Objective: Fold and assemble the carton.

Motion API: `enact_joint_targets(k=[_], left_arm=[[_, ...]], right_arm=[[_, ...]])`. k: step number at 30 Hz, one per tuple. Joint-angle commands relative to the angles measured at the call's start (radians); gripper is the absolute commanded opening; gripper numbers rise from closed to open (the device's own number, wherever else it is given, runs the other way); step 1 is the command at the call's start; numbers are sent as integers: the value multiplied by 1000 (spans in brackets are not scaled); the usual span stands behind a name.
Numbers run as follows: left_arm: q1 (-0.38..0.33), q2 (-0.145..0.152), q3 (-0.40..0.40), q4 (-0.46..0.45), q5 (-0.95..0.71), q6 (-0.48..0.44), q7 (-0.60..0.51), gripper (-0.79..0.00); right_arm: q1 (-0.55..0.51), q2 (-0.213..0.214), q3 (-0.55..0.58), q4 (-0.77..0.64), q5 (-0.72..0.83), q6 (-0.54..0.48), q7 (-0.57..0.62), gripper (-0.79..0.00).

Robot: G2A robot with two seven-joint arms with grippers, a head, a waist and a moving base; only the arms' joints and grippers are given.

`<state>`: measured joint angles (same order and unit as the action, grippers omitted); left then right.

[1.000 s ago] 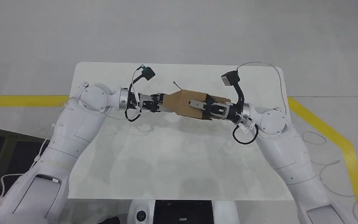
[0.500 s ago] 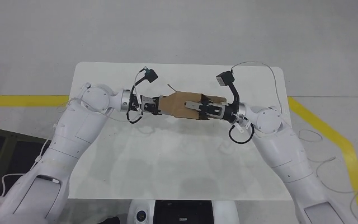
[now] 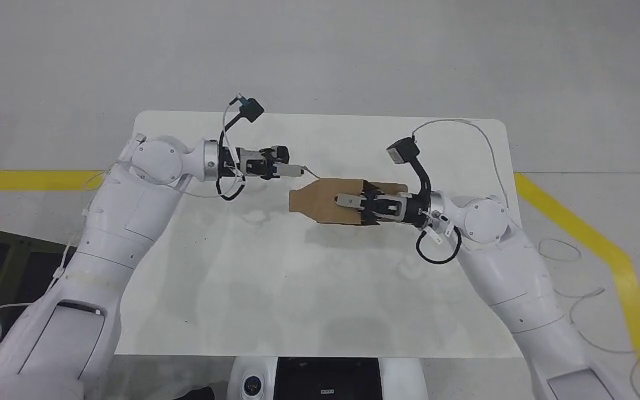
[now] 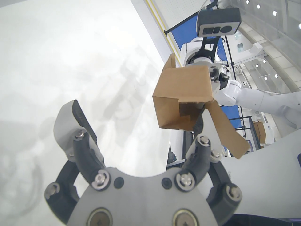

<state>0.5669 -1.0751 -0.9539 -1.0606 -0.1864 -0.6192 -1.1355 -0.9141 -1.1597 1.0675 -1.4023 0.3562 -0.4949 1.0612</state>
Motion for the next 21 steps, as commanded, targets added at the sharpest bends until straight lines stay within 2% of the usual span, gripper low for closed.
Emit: enact_joint_targets(k=[1,5,21], left_arm=[[-3,-2,3,8,4,0,8,0],[-3,-6,16,12,10,-2,14,0],[20,-1,22,-42,-19,-14,-52,0]], right_arm=[[-4,1,-6,-9,12,6,29,-785],[-3,-2,-22,-14,31,9,53,-785],[-15,0,4,-14,11,2,-34,-785]])
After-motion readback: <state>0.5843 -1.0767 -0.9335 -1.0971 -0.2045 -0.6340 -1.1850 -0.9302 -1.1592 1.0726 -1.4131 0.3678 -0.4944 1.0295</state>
